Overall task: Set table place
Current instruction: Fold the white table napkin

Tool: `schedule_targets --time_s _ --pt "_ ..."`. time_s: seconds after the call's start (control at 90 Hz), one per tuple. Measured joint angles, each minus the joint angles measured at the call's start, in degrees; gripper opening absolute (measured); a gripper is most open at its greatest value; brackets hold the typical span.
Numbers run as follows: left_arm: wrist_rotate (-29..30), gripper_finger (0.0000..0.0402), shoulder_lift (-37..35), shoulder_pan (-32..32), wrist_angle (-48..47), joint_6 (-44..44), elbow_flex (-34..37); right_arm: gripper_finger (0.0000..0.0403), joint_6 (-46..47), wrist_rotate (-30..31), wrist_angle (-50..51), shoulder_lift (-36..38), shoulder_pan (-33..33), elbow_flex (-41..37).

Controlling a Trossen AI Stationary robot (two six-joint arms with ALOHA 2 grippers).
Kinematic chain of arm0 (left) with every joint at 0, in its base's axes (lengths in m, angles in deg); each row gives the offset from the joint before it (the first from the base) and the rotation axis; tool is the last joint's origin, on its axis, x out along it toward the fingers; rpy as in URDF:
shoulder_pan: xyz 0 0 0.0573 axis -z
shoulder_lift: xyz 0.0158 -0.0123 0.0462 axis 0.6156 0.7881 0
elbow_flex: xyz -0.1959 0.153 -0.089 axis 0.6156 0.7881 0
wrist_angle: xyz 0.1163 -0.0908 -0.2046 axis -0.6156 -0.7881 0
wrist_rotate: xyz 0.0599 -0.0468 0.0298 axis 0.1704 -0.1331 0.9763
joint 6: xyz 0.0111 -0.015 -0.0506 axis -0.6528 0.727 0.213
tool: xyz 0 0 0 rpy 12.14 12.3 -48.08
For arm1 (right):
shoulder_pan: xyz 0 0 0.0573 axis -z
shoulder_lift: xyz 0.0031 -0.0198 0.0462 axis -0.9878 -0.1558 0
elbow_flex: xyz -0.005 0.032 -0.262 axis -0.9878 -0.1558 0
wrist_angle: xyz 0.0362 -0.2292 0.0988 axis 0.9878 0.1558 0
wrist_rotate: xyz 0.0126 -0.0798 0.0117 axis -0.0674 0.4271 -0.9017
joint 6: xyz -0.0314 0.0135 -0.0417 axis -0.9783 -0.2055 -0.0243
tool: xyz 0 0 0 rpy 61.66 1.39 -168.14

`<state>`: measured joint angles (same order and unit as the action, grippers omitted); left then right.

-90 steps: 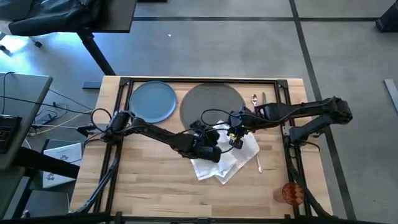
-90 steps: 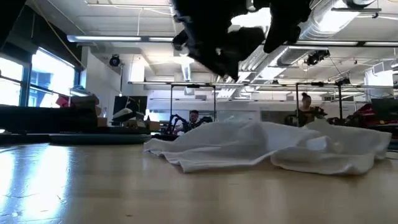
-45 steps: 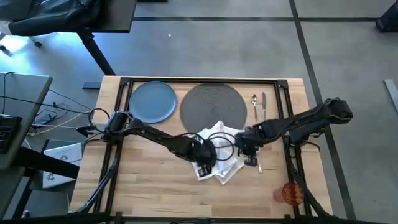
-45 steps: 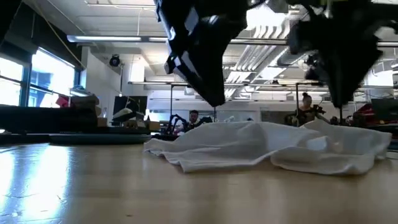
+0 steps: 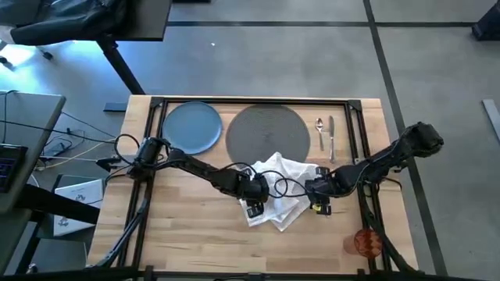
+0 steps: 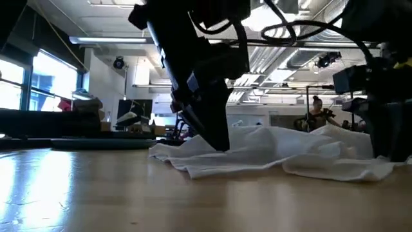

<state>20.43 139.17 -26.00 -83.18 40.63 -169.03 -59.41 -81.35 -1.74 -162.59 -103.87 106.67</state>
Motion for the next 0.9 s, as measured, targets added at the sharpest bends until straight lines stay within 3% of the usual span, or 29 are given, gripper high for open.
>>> schedule_targets --time_s 0.156,0.222,0.444,0.622,0.756,0.9 --pt "-4.4 0.0027 0.8 -1.6 -0.7 -1.2 -0.1 0.0009 4.3 -1.5 3.7 0.2 -0.1 1.0" --pt "-5.2 0.0007 0.2 -1.9 -3.4 -1.6 -0.6 0.0006 4.7 -2.6 6.6 0.7 -0.1 2.8" --pt "-0.3 0.0 -8.1 1.4 -13.2 -4.6 -2.7 0.0001 3.0 -6.9 8.8 5.2 -0.4 10.5" --pt "2.0 0.0 -16.4 3.7 -18.2 -0.2 -2.6 0.0 1.4 -9.9 8.0 7.9 -0.5 13.1" --pt "-1.1 0.0 -20.4 4.0 -18.4 0.4 -1.1 0.0 -0.8 -10.0 7.0 8.4 -0.9 12.3" --pt "-9.0 0.0 -20.5 4.7 -20.5 -0.3 3.1 0.0007 -0.1 -12.5 1.4 8.3 -1.0 6.8"
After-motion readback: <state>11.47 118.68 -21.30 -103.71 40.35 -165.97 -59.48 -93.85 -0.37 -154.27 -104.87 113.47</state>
